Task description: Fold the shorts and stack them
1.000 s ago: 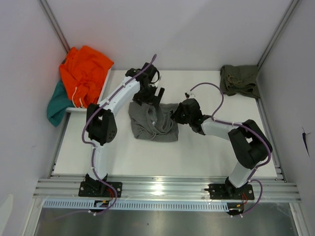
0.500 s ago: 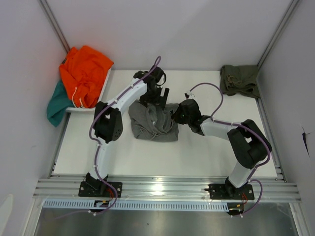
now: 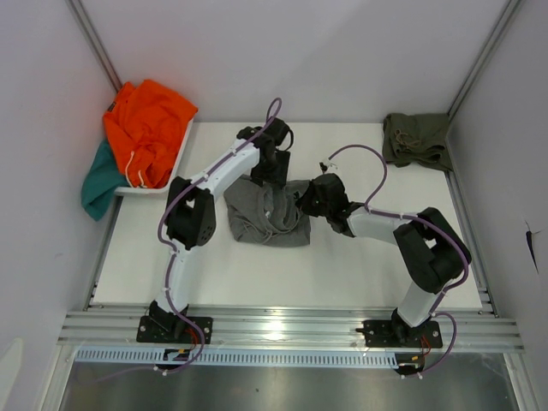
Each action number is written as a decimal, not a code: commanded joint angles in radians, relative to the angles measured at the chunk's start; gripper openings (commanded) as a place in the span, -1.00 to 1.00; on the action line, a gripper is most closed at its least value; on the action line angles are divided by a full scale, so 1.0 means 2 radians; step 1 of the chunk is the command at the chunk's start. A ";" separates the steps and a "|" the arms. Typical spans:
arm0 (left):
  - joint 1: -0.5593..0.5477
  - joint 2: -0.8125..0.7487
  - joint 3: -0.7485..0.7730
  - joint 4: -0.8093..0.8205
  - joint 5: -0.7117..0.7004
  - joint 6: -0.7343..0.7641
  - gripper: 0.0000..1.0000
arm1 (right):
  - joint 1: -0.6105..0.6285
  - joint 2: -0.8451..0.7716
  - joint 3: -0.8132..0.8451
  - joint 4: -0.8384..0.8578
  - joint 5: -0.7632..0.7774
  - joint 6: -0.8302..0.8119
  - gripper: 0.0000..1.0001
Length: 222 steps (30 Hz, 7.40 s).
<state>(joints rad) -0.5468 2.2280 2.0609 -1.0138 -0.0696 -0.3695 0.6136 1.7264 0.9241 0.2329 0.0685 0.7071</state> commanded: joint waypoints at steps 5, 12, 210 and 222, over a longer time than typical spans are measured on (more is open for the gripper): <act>-0.005 0.019 0.018 0.018 0.000 -0.012 0.09 | 0.006 -0.002 -0.004 0.031 0.012 -0.005 -1.00; -0.007 0.047 0.048 0.010 -0.013 -0.002 0.61 | 0.007 -0.004 -0.008 0.035 0.010 -0.006 -1.00; -0.084 0.045 0.092 -0.002 0.011 -0.002 0.50 | -0.099 0.170 0.035 0.308 -0.310 0.193 -0.27; -0.027 -0.006 0.146 -0.010 0.070 0.027 0.94 | -0.121 0.142 0.004 0.302 -0.302 0.163 0.43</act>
<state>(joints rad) -0.6479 2.3058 2.2852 -1.0985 -0.0387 -0.3222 0.3580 2.0651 0.9554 0.7464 -0.4992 1.0531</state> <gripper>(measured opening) 0.963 0.705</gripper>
